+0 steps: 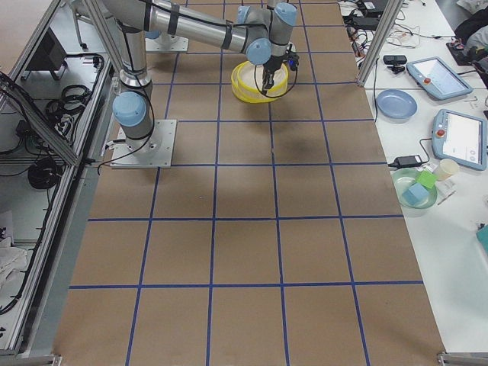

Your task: Place buns in different layers of steamer

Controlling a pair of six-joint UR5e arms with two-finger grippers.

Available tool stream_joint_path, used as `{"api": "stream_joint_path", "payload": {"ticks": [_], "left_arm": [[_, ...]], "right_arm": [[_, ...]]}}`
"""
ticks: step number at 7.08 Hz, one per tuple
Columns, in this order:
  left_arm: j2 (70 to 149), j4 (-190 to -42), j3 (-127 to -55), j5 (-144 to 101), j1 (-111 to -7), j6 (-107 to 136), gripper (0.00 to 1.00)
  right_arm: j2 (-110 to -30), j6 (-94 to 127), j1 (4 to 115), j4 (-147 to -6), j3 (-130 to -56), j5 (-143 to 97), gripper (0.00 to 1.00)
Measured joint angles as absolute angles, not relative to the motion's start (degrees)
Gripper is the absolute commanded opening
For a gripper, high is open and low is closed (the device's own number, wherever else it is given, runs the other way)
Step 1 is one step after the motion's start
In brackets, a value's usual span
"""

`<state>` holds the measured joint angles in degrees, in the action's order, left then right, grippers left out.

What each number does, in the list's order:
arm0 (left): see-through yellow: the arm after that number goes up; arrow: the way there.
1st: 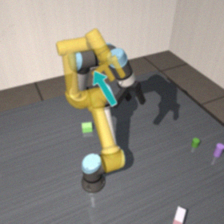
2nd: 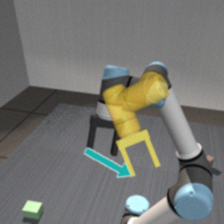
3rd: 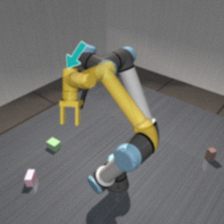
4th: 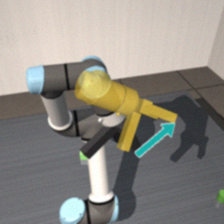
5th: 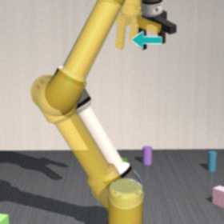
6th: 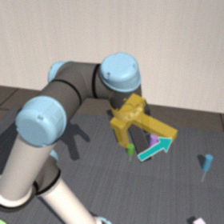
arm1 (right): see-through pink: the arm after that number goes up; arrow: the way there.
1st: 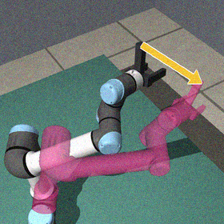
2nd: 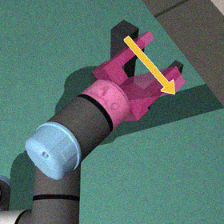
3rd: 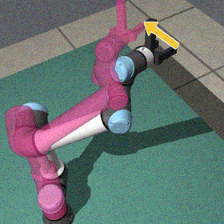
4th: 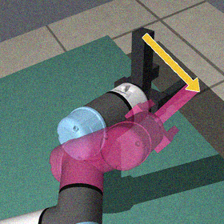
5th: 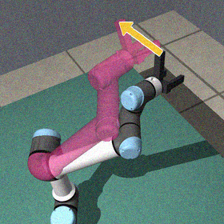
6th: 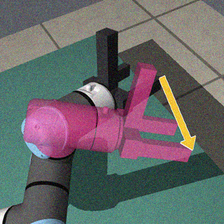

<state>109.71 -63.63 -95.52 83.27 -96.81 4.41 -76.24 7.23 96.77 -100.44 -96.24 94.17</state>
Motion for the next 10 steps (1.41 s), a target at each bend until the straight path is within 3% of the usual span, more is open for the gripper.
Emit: {"api": "stream_joint_path", "payload": {"ticks": [3,8,9,10], "left_arm": [[111.28,-63.59,-95.90,90.66,-93.55,-6.94,1.00],[116.61,-61.61,-96.56,90.84,-87.14,-28.61,0.98],[117.95,-60.35,-96.56,90.76,-86.88,-29.05,0.77],[119.06,-59.64,-96.43,90.54,-86.80,-29.03,0.45]], "right_arm": [[-74.37,11.60,103.42,-101.01,-96.24,92.24,0.00],[-72.77,11.72,104.25,-101.29,-96.25,93.28,0.00],[-72.66,11.70,104.14,-101.59,-96.22,93.32,0.00],[-72.57,11.69,104.04,-101.90,-96.23,93.35,0.00]]}}
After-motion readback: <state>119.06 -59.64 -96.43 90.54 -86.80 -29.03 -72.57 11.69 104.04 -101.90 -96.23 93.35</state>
